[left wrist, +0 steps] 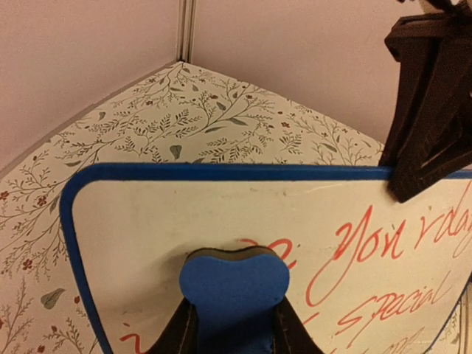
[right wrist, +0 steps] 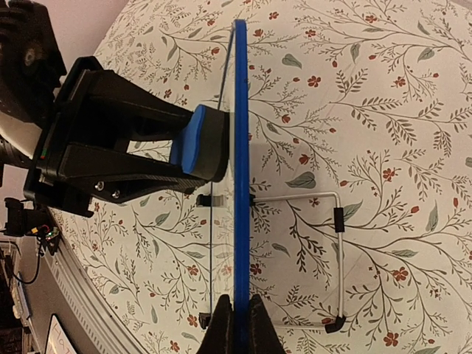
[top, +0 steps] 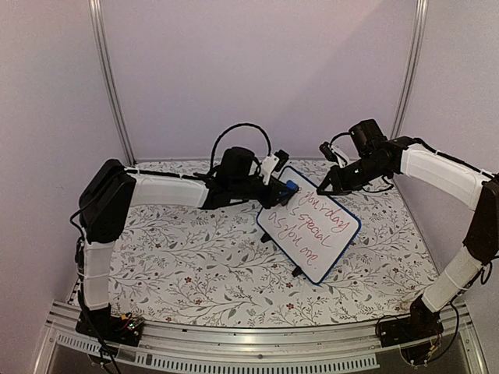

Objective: Erase the whiteboard
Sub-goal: Erase the whiteboard from the whiteboard stand.

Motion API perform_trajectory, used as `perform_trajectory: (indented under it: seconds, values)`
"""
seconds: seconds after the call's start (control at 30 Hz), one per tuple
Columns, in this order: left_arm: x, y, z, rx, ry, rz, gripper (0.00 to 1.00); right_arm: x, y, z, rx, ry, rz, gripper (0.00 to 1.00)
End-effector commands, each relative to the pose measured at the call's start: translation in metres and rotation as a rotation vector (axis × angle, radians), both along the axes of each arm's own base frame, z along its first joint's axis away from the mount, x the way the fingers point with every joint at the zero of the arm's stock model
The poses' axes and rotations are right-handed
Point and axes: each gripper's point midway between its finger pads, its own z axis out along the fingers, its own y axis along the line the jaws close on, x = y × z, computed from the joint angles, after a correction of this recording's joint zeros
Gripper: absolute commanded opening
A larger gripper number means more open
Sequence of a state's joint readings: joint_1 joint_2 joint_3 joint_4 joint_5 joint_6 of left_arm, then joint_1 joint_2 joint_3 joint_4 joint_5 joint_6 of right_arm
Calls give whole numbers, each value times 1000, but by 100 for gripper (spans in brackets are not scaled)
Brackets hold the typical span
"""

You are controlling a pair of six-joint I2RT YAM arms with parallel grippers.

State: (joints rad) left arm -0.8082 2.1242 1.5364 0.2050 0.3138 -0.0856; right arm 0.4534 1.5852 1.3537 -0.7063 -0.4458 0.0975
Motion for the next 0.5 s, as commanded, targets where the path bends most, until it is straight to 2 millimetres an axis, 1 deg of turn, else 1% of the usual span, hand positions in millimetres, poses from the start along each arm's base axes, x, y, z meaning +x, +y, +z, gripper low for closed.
perform_trajectory:
  seconds: [0.0, 0.1, 0.2, 0.3, 0.47]
  values:
    - [-11, 21, -50, 89, 100, 28, 0, -25, 15, 6, 40, 18, 106, 0]
    - [-16, 27, -59, 105, 114, 29, 0, -24, 16, 6, 40, 17, 107, 0]
    - [-17, 27, -58, 98, 112, 24, 0, -24, 16, 6, 40, 17, 106, 0]
    - [-15, 23, -50, 82, 103, 17, 0, -24, 16, 5, 39, 21, 106, 0]
    - [-5, 10, -27, 54, 76, 5, 0, -24, 16, 5, 40, 19, 107, 0]
